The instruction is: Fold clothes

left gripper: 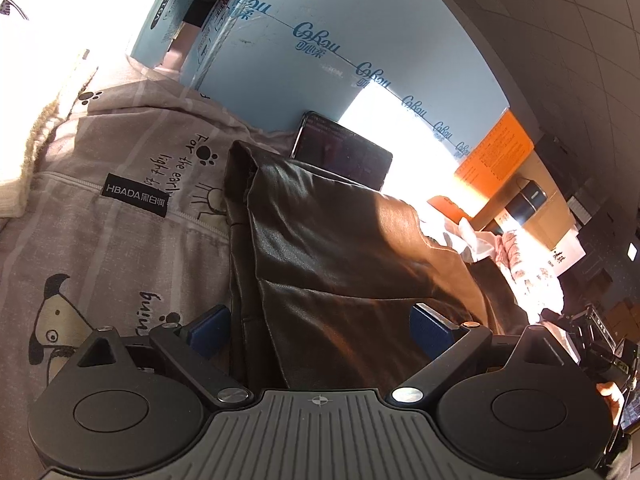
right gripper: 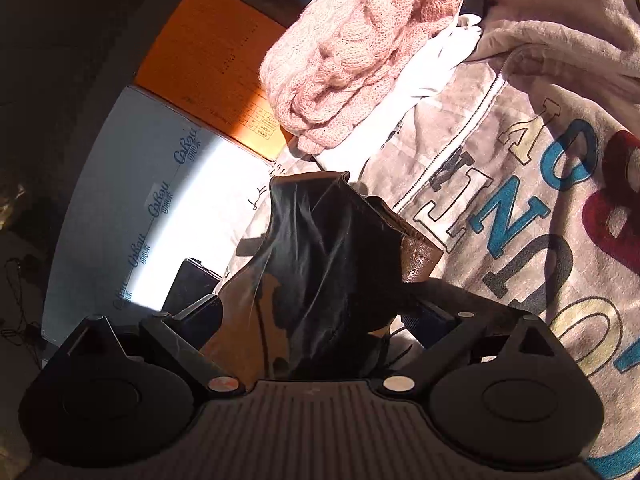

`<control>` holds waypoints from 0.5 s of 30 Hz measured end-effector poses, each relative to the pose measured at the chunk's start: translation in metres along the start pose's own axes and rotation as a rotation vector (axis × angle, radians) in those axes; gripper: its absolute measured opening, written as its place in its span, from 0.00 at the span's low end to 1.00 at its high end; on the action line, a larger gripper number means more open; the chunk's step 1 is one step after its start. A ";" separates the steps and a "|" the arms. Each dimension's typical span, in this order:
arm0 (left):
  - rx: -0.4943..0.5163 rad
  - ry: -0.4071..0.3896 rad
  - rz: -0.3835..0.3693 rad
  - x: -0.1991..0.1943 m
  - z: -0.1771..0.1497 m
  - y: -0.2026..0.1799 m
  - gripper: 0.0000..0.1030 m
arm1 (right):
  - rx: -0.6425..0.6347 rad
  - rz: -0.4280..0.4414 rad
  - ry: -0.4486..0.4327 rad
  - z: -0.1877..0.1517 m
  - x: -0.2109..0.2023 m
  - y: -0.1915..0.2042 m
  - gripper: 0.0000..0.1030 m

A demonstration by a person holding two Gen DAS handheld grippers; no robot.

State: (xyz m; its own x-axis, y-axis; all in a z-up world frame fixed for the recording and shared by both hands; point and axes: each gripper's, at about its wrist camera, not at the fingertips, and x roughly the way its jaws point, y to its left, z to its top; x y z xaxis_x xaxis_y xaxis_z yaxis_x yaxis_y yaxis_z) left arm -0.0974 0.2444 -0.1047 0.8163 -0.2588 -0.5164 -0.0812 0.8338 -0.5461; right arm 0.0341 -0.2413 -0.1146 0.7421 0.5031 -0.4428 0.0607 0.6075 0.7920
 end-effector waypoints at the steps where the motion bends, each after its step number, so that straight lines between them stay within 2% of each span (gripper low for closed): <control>1: 0.002 -0.001 -0.002 0.000 0.000 0.000 0.95 | 0.001 0.025 -0.024 0.000 0.003 0.000 0.89; 2: 0.004 -0.002 -0.005 0.000 -0.001 0.000 0.95 | 0.008 0.056 -0.042 0.000 0.007 -0.003 0.78; 3: 0.004 -0.004 -0.007 0.000 -0.001 0.001 0.95 | 0.036 0.079 -0.060 -0.001 0.010 -0.007 0.55; 7: 0.022 -0.007 -0.009 0.001 -0.002 -0.001 0.95 | -0.002 0.114 -0.106 -0.003 0.015 -0.010 0.23; 8: 0.032 -0.007 -0.007 0.002 -0.002 -0.002 0.95 | -0.024 0.111 -0.116 -0.003 0.014 -0.008 0.12; 12: 0.083 -0.011 0.008 0.003 -0.006 -0.009 0.95 | -0.119 0.106 -0.180 -0.010 0.002 0.003 0.06; 15: 0.108 -0.001 -0.021 0.004 -0.008 -0.011 0.95 | -0.151 0.141 -0.237 -0.019 -0.020 0.011 0.05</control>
State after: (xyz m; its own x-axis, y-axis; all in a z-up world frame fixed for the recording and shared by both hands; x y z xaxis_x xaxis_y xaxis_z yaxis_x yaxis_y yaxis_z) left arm -0.0980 0.2304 -0.1059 0.8179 -0.2762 -0.5047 -0.0022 0.8757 -0.4829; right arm 0.0075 -0.2333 -0.1052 0.8723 0.4421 -0.2090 -0.1403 0.6356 0.7591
